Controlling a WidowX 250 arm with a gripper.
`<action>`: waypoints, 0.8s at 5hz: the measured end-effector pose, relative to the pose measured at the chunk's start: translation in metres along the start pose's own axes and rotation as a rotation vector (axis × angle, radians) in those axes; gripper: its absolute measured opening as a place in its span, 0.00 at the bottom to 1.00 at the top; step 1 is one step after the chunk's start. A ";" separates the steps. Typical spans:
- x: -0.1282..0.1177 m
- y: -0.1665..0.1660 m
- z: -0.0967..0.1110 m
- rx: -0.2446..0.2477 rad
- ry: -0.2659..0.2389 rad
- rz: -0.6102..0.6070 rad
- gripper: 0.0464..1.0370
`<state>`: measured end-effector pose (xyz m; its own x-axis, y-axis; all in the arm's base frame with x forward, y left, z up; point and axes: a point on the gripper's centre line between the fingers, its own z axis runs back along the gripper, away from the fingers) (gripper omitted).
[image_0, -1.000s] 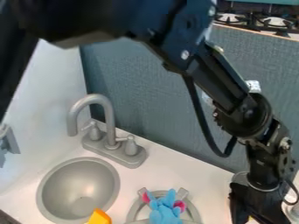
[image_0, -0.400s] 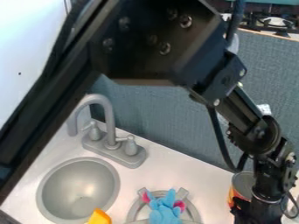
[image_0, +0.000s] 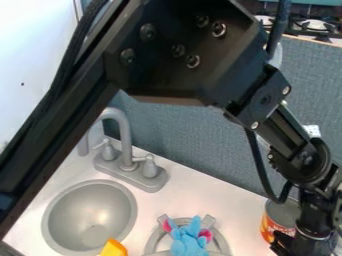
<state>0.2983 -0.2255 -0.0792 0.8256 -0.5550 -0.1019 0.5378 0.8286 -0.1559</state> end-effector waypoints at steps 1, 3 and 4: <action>-0.002 -0.002 0.002 0.011 0.014 -0.010 0.10; -0.043 -0.014 0.033 0.080 -0.003 0.050 0.09; -0.086 -0.008 0.037 0.110 0.040 0.146 0.09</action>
<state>0.2288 -0.1817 -0.0329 0.8900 -0.4289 -0.1549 0.4299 0.9024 -0.0286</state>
